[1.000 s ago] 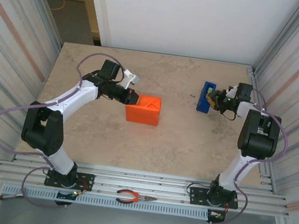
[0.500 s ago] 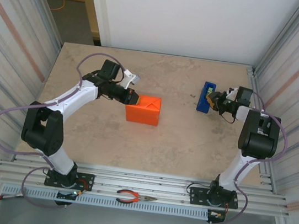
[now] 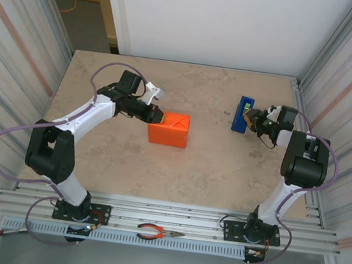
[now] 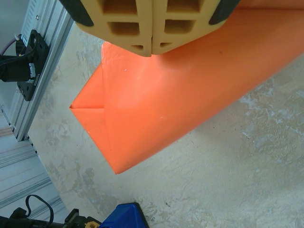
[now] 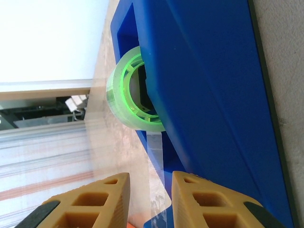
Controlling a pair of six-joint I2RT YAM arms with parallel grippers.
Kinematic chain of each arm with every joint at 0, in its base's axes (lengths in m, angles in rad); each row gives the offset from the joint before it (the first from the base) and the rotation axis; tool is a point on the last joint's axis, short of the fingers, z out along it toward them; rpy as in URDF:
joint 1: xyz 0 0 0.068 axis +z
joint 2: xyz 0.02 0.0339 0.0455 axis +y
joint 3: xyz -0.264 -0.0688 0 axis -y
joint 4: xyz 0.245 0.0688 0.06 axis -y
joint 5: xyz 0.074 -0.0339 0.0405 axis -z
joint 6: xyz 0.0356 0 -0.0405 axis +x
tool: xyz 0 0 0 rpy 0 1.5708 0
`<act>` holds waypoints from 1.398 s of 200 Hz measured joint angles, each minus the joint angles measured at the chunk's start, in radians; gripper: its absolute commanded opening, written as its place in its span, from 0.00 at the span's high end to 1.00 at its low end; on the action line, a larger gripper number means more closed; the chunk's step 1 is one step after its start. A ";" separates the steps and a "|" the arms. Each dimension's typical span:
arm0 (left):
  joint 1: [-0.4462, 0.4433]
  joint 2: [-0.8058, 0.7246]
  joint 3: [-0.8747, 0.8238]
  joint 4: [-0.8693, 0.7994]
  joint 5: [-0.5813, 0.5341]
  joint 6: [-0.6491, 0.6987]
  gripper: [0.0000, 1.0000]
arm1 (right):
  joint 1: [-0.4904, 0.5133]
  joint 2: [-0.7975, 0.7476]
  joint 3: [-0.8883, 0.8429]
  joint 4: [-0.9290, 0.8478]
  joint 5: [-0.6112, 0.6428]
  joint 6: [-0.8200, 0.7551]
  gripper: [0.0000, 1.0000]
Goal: Wrap the gift box in paper
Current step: Tear off the tape with the cutter.
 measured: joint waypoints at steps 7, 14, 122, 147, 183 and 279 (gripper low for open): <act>0.000 0.000 0.000 0.000 0.000 0.000 1.00 | 0.000 -0.001 -0.004 0.007 0.000 0.002 0.71; 0.000 0.000 0.000 0.000 0.000 0.000 1.00 | 0.000 -0.001 -0.008 0.013 0.001 0.003 0.72; -0.001 0.000 0.000 0.000 0.000 0.000 1.00 | -0.010 -0.001 -0.028 0.025 0.005 0.023 0.98; -0.001 0.000 0.000 0.000 0.000 0.001 1.00 | -0.011 -0.001 -0.028 0.021 0.003 0.027 1.00; -0.001 0.000 0.000 0.000 0.000 0.001 1.00 | -0.010 -0.017 -0.028 0.014 0.004 0.031 1.00; -0.001 0.000 0.000 0.000 0.000 0.008 1.00 | 0.012 -0.132 -0.094 -0.003 0.006 0.072 1.00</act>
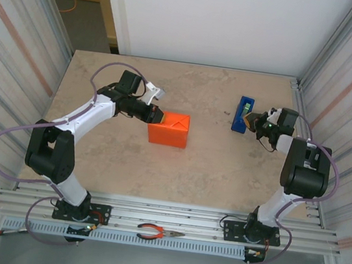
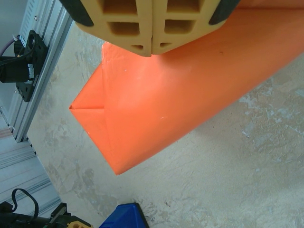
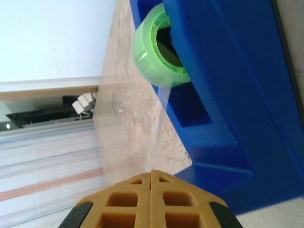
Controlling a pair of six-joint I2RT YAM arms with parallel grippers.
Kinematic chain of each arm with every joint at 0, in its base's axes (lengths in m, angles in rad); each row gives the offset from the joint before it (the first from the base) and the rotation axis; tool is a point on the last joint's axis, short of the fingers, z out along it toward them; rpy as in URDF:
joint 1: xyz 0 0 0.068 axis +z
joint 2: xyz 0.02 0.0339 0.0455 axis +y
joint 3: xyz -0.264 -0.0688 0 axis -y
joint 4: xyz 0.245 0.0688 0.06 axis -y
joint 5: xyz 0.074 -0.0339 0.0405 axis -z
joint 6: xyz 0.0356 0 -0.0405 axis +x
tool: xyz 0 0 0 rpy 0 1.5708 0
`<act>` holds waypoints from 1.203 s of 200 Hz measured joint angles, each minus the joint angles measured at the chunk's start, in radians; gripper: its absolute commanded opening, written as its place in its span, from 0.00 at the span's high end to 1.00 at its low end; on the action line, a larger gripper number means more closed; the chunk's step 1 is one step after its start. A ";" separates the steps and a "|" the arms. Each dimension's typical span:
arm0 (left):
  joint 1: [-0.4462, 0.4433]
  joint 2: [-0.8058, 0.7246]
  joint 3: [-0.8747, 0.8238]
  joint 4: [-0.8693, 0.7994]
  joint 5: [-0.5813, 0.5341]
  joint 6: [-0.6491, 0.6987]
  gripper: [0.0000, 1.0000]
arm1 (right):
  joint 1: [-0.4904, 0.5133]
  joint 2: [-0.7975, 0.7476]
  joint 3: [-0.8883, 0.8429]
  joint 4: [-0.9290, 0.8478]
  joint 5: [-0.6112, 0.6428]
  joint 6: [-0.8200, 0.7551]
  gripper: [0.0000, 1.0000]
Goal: Wrap the gift box in paper
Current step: Tear off the tape with the cutter.
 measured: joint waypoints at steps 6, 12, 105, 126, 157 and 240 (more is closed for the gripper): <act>0.000 0.000 0.000 0.000 0.000 0.000 1.00 | 0.000 -0.008 -0.006 0.000 0.001 0.003 1.00; 0.000 0.000 0.000 0.000 0.000 0.000 1.00 | 0.001 -0.017 -0.014 0.000 0.003 0.004 1.00; 0.000 0.000 0.000 0.000 0.000 0.000 1.00 | 0.002 -0.122 -0.080 0.003 0.005 0.029 1.00; 0.000 0.000 0.000 0.000 0.000 0.000 1.00 | 0.002 -0.126 -0.105 0.002 0.006 0.029 1.00; 0.000 0.000 0.000 0.000 0.000 0.000 1.00 | 0.002 -0.148 -0.138 0.000 0.007 0.030 1.00; -0.003 0.000 0.000 0.000 -0.003 0.000 1.00 | 0.003 -0.172 -0.212 0.011 0.029 0.030 1.00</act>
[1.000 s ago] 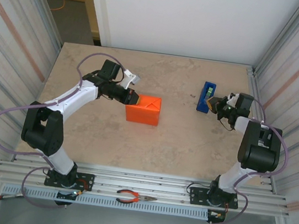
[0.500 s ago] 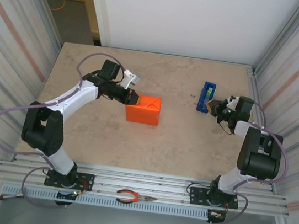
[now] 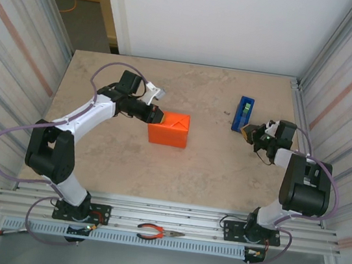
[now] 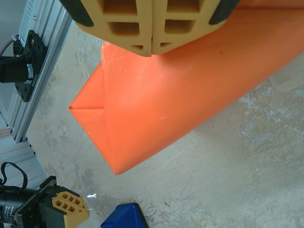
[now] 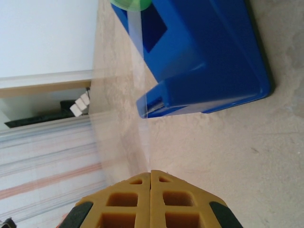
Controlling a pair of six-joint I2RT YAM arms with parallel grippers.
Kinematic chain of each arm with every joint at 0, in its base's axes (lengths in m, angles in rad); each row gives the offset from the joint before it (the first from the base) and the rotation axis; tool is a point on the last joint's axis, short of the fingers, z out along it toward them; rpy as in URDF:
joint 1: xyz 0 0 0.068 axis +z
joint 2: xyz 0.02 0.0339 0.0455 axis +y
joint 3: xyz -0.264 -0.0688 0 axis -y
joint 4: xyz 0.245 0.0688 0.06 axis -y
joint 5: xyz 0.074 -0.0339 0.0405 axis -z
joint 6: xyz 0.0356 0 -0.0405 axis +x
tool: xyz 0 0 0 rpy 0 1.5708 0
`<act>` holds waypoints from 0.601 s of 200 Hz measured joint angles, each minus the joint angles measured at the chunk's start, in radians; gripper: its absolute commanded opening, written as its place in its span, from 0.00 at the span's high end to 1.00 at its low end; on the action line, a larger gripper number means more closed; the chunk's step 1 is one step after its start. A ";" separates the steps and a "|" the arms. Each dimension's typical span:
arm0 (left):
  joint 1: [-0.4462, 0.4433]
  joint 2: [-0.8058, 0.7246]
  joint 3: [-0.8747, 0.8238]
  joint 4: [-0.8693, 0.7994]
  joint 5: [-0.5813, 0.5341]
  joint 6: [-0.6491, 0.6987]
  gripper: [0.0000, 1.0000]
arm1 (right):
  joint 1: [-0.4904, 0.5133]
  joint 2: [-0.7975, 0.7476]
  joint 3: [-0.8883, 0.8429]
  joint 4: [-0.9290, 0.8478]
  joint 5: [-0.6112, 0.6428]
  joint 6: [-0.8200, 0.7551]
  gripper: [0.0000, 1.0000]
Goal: Wrap the gift box in paper
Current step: Tear off the tape with the cutter.
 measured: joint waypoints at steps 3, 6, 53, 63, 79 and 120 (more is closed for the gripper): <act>0.000 0.000 0.000 0.000 0.000 0.000 1.00 | 0.000 0.000 -0.002 0.001 0.000 0.000 1.00; 0.000 0.000 0.000 0.000 0.000 0.000 1.00 | 0.000 0.000 -0.002 0.002 0.001 0.000 1.00; 0.000 0.000 0.000 0.000 0.000 0.000 1.00 | 0.000 0.003 -0.015 0.025 0.008 0.000 1.00; 0.000 0.000 0.000 0.000 0.000 0.000 1.00 | 0.000 0.012 -0.016 0.030 0.009 0.000 1.00; -0.001 0.000 0.000 0.000 -0.002 0.000 1.00 | 0.000 0.036 -0.019 0.043 0.013 0.007 1.00; -0.002 0.000 0.000 0.001 -0.005 0.000 1.00 | 0.000 0.122 -0.024 0.135 0.026 0.055 1.00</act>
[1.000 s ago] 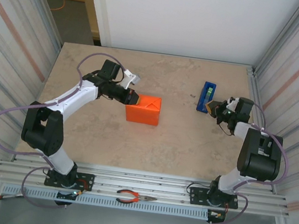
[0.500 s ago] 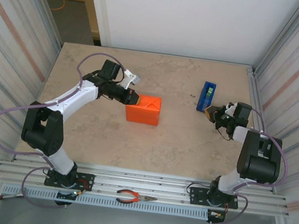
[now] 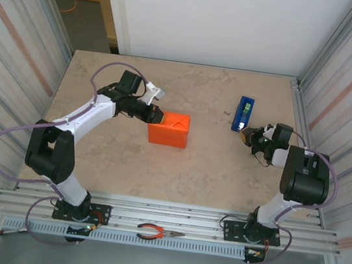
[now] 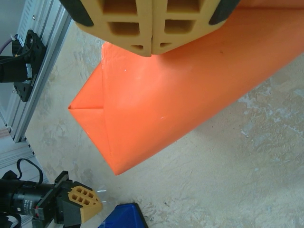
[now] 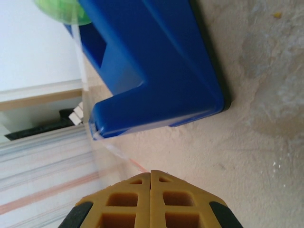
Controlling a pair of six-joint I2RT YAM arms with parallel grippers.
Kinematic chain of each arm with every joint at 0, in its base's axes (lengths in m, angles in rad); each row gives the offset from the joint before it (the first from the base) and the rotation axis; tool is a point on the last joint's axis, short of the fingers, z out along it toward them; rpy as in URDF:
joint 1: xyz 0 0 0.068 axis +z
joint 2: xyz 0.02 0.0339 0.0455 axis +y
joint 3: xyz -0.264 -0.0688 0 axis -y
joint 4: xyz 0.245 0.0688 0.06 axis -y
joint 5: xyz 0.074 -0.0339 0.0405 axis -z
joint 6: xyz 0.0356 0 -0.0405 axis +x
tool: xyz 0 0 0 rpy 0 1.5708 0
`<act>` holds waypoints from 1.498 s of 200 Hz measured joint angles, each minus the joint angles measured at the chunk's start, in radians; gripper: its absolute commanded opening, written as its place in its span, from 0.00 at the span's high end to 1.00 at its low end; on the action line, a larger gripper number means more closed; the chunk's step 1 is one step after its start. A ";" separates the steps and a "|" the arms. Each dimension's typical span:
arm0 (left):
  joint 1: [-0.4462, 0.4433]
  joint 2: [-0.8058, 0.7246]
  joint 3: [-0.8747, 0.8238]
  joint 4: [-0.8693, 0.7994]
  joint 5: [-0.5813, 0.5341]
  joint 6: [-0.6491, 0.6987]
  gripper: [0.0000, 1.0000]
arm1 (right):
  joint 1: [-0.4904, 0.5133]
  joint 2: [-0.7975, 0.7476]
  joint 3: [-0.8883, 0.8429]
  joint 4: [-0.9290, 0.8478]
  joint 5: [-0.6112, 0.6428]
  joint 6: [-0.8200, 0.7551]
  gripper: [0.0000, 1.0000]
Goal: Wrap the gift box in paper
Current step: Tear off the tape with the cutter.
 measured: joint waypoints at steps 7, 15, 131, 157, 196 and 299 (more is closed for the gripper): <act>0.000 0.000 0.000 0.000 0.000 0.000 1.00 | 0.000 0.016 0.000 0.021 0.000 0.008 1.00; 0.000 0.000 0.000 0.000 0.000 0.000 1.00 | 0.000 0.034 0.000 0.049 0.000 0.023 1.00; 0.000 -0.001 0.000 0.003 -0.003 0.000 1.00 | 0.068 0.160 -0.019 0.212 0.000 0.150 1.00; -0.001 -0.001 0.000 0.002 -0.003 0.000 1.00 | 0.076 0.111 -0.018 0.167 -0.001 0.154 1.00; -0.001 -0.001 0.000 0.002 -0.003 0.000 1.00 | 0.132 -0.048 0.029 0.054 0.000 0.151 1.00; -0.002 -0.005 -0.004 0.003 -0.003 0.000 1.00 | 0.525 -0.305 0.204 -0.211 0.141 0.164 1.00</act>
